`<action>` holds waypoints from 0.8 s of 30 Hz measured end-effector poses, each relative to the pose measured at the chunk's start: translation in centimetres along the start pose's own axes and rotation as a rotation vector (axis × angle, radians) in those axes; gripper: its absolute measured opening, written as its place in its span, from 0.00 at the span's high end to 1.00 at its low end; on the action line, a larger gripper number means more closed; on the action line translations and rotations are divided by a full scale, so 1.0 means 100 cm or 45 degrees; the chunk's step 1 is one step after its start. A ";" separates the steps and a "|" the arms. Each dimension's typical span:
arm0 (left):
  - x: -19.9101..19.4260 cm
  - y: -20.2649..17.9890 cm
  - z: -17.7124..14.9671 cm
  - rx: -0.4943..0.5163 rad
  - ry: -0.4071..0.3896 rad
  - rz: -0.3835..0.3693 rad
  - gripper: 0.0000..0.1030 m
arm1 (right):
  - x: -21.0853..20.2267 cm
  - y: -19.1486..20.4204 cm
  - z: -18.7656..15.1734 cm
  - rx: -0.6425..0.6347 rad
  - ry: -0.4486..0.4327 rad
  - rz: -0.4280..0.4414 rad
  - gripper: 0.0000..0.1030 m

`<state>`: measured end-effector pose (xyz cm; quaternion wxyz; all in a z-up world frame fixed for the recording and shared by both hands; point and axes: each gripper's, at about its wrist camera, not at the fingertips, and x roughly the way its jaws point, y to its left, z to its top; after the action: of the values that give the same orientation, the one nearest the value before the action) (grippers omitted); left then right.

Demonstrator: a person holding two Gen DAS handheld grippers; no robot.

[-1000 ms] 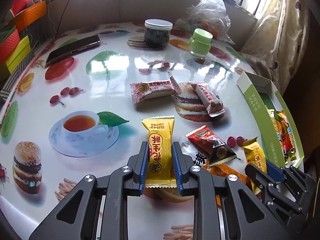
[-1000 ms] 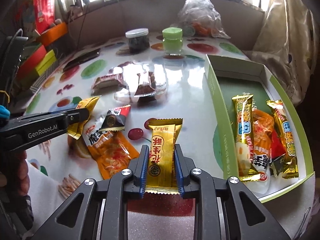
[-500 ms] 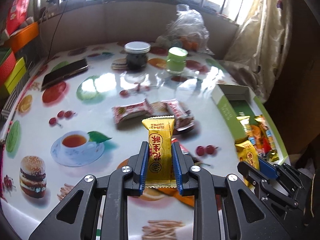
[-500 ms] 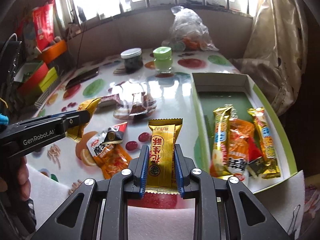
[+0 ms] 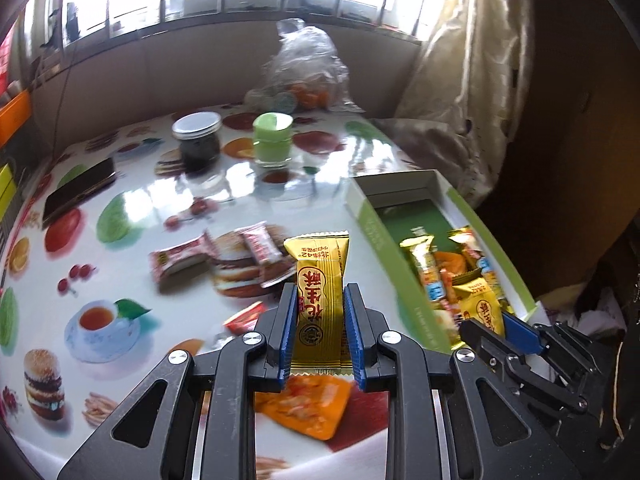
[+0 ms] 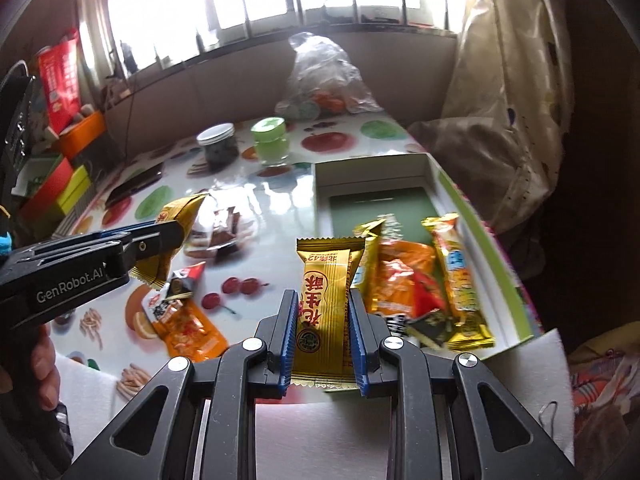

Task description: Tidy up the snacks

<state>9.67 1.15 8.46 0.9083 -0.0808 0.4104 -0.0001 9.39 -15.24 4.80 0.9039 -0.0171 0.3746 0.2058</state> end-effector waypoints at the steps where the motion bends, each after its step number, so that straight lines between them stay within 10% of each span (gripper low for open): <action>1: 0.000 -0.004 0.001 0.006 -0.002 -0.006 0.76 | -0.002 -0.004 0.000 0.009 -0.004 -0.007 0.78; 24: 0.038 -0.071 0.012 0.093 0.071 -0.158 0.76 | 0.000 -0.064 -0.007 0.151 0.005 -0.144 0.78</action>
<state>13.57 -5.88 7.48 0.8971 -0.0728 0.4294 -0.0737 11.36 -21.18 3.54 0.9128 0.0150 0.3864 0.1316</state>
